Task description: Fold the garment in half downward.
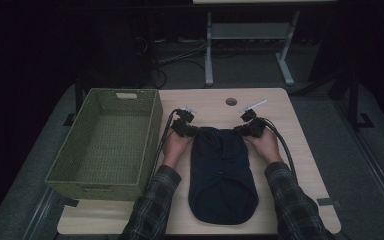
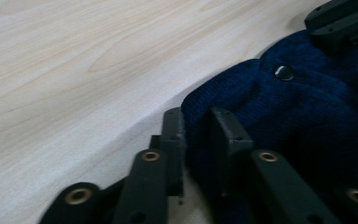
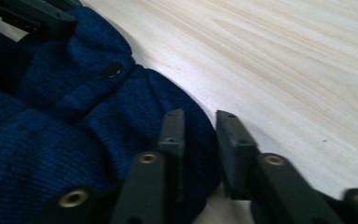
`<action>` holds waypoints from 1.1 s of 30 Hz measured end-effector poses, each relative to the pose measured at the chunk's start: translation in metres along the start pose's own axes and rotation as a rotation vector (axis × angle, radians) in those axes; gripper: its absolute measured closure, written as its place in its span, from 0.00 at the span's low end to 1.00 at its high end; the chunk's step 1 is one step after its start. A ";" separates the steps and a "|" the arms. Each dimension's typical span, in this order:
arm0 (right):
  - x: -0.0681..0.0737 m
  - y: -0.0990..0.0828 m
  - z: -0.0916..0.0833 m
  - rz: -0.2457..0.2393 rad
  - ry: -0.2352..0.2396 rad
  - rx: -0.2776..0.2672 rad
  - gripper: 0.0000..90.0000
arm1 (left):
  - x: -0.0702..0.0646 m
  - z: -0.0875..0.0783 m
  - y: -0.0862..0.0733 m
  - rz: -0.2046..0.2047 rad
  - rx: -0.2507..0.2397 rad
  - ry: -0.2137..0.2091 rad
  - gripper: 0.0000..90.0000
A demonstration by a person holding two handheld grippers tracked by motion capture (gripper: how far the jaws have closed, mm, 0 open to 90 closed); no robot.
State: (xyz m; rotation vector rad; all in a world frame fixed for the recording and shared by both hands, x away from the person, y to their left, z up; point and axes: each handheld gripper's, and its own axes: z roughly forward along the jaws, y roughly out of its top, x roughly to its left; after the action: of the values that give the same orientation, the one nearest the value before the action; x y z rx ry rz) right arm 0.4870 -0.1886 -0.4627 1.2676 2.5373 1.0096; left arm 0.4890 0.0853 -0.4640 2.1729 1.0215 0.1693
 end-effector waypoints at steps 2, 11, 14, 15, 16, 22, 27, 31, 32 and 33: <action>0.002 -0.001 0.000 0.003 0.004 -0.005 0.91 | 0.000 0.000 0.000 0.002 0.001 -0.004 0.87; 0.006 0.005 -0.007 -0.025 -0.044 0.006 0.96 | -0.002 -0.007 0.001 0.017 -0.005 0.022 0.92; 0.005 0.009 -0.017 -0.023 -0.047 -0.024 0.96 | -0.004 -0.012 0.005 0.023 -0.040 0.034 0.92; 0.005 0.011 -0.020 -0.028 -0.051 -0.032 0.96 | -0.006 -0.017 0.007 0.028 -0.059 0.043 0.92; 0.007 0.014 -0.024 -0.032 -0.060 -0.044 0.96 | -0.008 -0.019 0.009 0.034 -0.070 0.050 0.92; 0.012 0.025 -0.045 -0.046 -0.091 -0.119 0.96 | -0.015 -0.039 0.024 0.059 -0.143 0.091 0.92; 0.014 0.034 -0.059 -0.056 -0.105 -0.159 0.96 | -0.021 -0.051 0.035 0.081 -0.179 0.112 0.92; 0.018 0.041 -0.072 -0.074 -0.125 -0.203 0.96 | -0.022 -0.062 0.043 0.086 -0.226 0.115 0.92; 0.018 0.043 -0.075 -0.073 -0.122 -0.207 0.96 | -0.023 -0.065 0.045 0.087 -0.230 0.116 0.92; 0.019 0.046 -0.079 -0.081 -0.124 -0.212 0.96 | -0.024 -0.067 0.048 0.098 -0.238 0.123 0.92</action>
State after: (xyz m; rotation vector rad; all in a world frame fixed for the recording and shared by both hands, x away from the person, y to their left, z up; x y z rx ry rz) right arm 0.4745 -0.1951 -0.3708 1.1241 2.2995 1.1111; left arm 0.4757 0.0851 -0.3792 2.0148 0.9122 0.4517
